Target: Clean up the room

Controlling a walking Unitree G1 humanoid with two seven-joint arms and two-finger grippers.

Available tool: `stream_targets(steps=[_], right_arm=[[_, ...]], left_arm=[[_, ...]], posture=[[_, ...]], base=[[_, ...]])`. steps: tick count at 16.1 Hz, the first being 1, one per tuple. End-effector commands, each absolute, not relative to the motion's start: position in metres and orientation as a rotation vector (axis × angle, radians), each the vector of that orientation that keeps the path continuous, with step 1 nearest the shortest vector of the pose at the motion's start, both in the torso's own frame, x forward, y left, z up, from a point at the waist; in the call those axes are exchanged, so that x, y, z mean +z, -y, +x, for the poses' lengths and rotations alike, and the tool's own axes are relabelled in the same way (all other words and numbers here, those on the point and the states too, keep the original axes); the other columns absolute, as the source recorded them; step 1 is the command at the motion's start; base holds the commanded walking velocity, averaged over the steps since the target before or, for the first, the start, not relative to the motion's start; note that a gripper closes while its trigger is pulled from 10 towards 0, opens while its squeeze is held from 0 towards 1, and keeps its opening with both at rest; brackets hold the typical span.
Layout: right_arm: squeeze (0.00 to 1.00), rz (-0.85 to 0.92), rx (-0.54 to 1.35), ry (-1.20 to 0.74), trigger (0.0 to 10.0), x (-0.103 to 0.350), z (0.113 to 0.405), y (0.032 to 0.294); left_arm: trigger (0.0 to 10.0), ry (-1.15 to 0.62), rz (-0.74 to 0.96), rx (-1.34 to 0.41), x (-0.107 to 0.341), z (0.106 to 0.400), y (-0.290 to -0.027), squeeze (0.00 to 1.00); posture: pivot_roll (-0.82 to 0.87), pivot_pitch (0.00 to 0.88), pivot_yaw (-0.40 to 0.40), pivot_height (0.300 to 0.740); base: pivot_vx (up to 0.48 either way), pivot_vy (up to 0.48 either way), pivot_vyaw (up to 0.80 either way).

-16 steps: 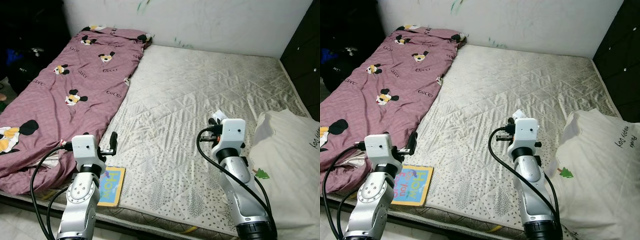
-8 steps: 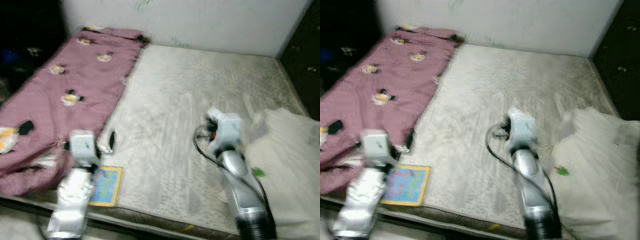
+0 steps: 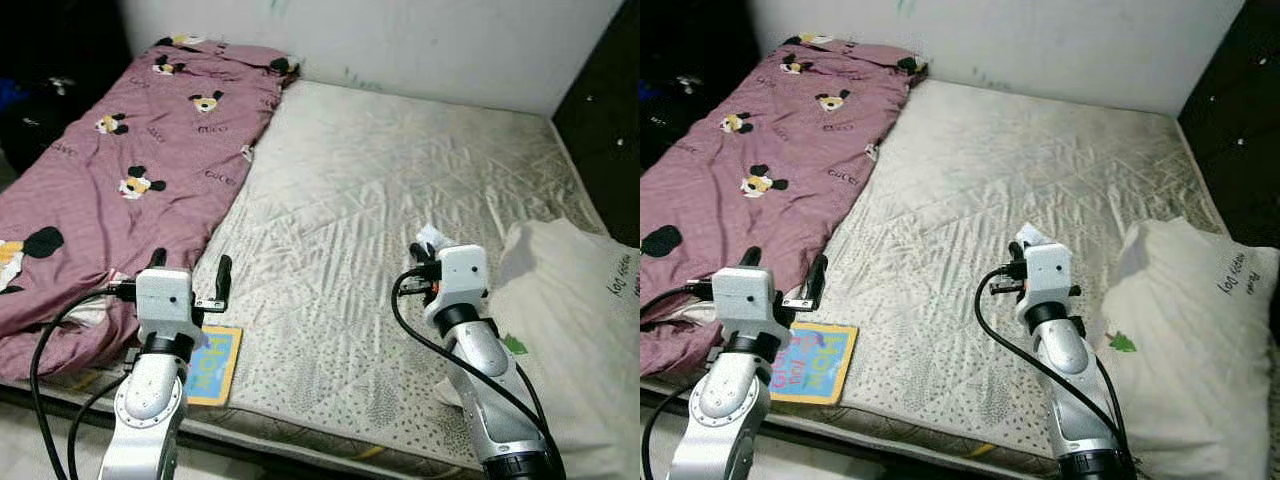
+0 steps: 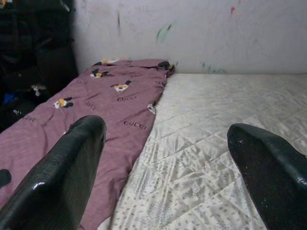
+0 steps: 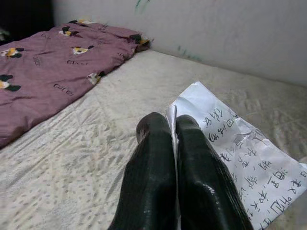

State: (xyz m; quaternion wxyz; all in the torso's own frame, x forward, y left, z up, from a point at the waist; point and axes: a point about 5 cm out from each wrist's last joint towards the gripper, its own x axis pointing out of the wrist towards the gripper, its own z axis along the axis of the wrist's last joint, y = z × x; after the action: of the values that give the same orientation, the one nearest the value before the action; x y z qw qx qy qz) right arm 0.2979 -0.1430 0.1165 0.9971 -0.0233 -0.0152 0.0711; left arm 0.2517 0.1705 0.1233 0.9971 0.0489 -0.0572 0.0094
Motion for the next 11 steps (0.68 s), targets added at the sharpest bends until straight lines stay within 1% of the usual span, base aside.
stream_targets(steps=[1,3,5,6,11], right_arm=[[0.0,-0.028,0.123,0.016,10.0,0.115,0.2966,0.1477],[0.0,-0.022,0.134,0.02,10.0,0.1145,0.2987,0.1438],[0.0,-0.011,0.144,0.025,10.0,0.1154,0.3,0.1409],[0.0,-0.009,0.15,0.026,10.0,0.1156,0.2996,0.1397],[0.0,-0.009,0.155,0.026,10.0,0.1152,0.2985,0.1384]], left_arm=[[10.0,0.093,0.075,0.045,0.1216,0.2482,-0.175,0.0],[10.0,0.087,0.05,0.049,0.1221,0.25,-0.1736,0.0],[10.0,0.103,0.045,0.049,0.1276,0.2529,-0.1716,0.0],[10.0,0.095,0.02,0.058,0.1279,0.2531,-0.1725,0.0],[10.0,0.083,0.01,0.053,0.1278,0.2541,-0.1708,0.0]], posture=[[0.03,0.1,-0.044,0.74],[0.04,0.105,-0.045,0.74],[0.04,0.107,-0.045,0.74],[0.04,0.113,-0.041,0.74],[0.04,0.121,-0.038,0.74]], base=[[0.0,0.0,-0.8],[0.0,0.0,-0.8],[0.0,0.0,0.0],[0.0,0.259,0.0],[0.0,0.29,0.0]])
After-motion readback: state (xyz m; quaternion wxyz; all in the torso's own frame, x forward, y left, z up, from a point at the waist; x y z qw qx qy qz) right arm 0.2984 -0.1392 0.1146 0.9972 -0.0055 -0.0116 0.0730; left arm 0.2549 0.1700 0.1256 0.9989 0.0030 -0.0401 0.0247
